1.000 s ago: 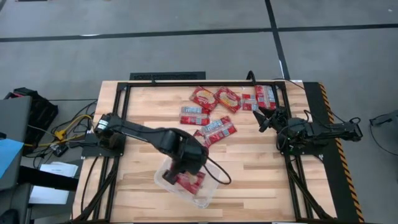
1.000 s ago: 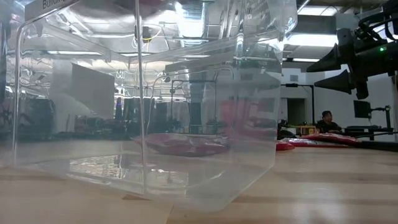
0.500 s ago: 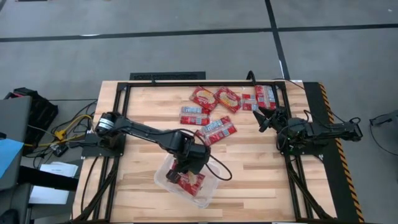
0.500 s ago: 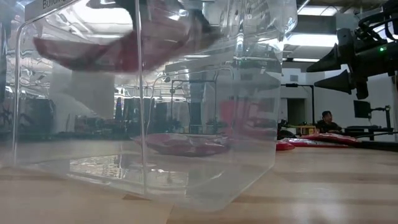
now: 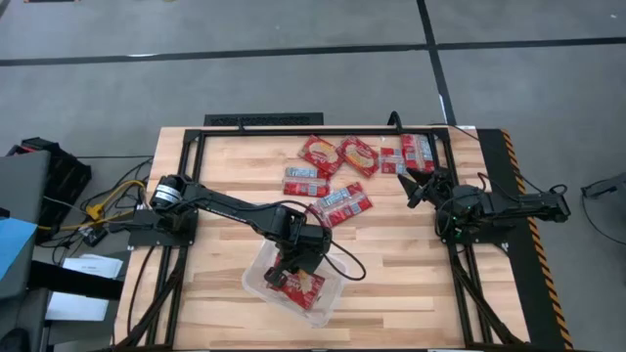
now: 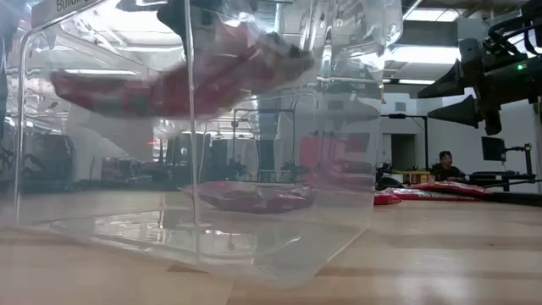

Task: Sort popcorn bags into baskets
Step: Put the red popcorn bag into the container

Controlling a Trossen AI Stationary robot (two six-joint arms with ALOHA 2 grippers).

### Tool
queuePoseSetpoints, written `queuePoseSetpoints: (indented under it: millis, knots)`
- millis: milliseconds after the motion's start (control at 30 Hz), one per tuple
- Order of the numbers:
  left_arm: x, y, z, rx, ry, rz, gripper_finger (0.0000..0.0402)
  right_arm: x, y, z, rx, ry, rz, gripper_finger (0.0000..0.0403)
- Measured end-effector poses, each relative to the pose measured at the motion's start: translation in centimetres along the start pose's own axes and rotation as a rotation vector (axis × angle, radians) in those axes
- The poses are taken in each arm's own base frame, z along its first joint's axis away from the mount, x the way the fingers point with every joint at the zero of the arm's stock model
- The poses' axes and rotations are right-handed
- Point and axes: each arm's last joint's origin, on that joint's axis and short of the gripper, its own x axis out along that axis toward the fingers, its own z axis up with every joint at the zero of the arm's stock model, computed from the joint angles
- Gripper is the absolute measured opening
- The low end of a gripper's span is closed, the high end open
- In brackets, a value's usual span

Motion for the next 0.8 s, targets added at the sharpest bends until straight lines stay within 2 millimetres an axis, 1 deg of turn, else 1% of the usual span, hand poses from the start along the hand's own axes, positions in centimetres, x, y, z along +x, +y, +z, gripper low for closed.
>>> queuePoseSetpoints:
  millis: [167, 400, 500, 567, 633, 733, 800]
  knots:
    - [0.0, 0.0, 0.1, 0.003, -0.016, -0.005, 0.0058, 0.0, 0.0, 0.0, 0.0, 0.0, 0.0, 0.0295]
    - [0.0, 0.0, 0.1, -0.032, -0.012, -0.022, 0.0145, 0.0, 0.0, 0.0, 0.0, 0.0, 0.0, 0.0295]
    - [-0.7, 0.2, -0.1, -0.063, -0.007, -0.018, 0.0178, 0.0, 0.0, 0.0, 0.0, 0.0, 0.0, 0.0295]
    - [-1.9, 0.3, -0.1, -0.087, -0.003, 0.001, 0.0194, 0.0, 0.0, 0.0, 0.001, 0.0, 0.001, 0.0295]
    - [-3.6, 0.6, 0.1, -0.112, -0.009, 0.034, 0.0203, 0.0, 0.0, 0.0, 0.004, -0.001, 0.001, 0.0295]
    - [-7.0, 1.3, 0.0, -0.149, -0.025, 0.128, 0.0207, 0.0, 0.0, 0.0, 0.018, -0.001, 0.002, 0.0295]
    - [-9.4, 1.9, -0.2, -0.174, -0.035, 0.248, 0.0208, 0.0, 0.0, 0.0, 0.029, -0.001, 0.002, 0.0295]
